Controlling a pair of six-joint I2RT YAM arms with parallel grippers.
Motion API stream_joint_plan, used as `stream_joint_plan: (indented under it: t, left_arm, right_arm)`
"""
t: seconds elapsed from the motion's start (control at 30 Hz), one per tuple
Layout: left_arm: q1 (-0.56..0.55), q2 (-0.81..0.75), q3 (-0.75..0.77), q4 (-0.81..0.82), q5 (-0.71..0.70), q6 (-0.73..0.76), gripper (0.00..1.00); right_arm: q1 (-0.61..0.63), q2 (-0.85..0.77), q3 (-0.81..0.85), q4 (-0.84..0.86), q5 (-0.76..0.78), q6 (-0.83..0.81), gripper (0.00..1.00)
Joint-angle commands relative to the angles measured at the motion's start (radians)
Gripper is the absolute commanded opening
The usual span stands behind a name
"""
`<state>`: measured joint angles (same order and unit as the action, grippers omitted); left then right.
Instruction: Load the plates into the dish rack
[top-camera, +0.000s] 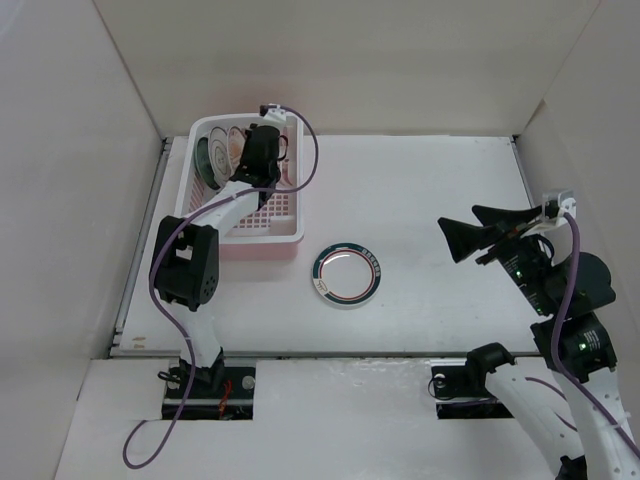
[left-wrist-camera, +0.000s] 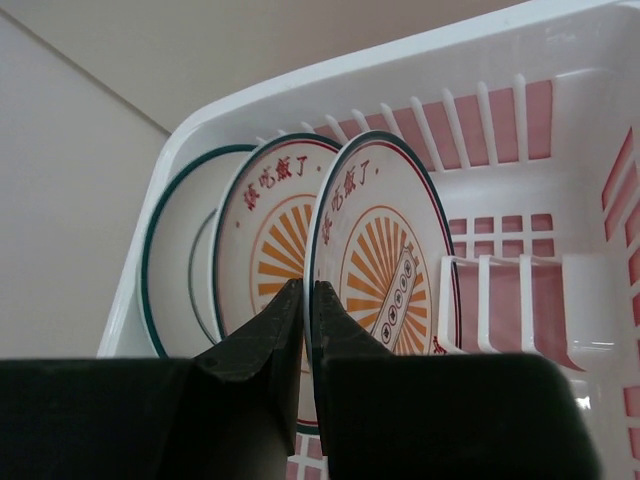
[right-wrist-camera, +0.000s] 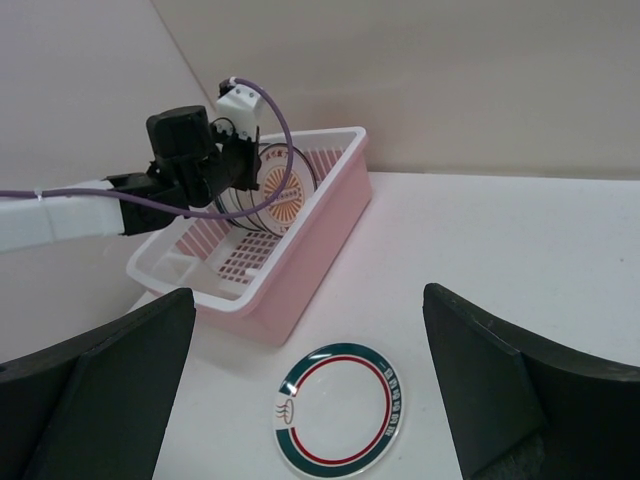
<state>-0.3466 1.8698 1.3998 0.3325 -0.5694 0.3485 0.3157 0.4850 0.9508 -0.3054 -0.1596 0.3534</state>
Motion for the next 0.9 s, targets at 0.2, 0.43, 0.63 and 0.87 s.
stream_joint_plan:
  t: [0.2, 0.43, 0.63, 0.87]
  left_arm:
    - [0.012, -0.051, -0.025, -0.105, -0.014, -0.057, 0.13]
    - [0.012, -0.093, -0.045, -0.125, -0.001, -0.078, 0.31]
    - [-0.011, -0.135, 0.024, -0.178, 0.045, -0.092, 0.38]
    - [-0.031, -0.190, 0.094, -0.213, 0.022, -0.092, 0.62]
  right_arm:
    - [0.010, -0.020, 0.000, 0.058, -0.011, -0.014, 1.00]
    - [0.010, -0.020, 0.000, 0.058, -0.001, -0.014, 1.00]
    - [0.019, -0.029, 0.000, 0.058, -0.001, -0.014, 1.00]
    - [0.019, -0.029, 0.000, 0.058, -0.001, -0.014, 1.00]
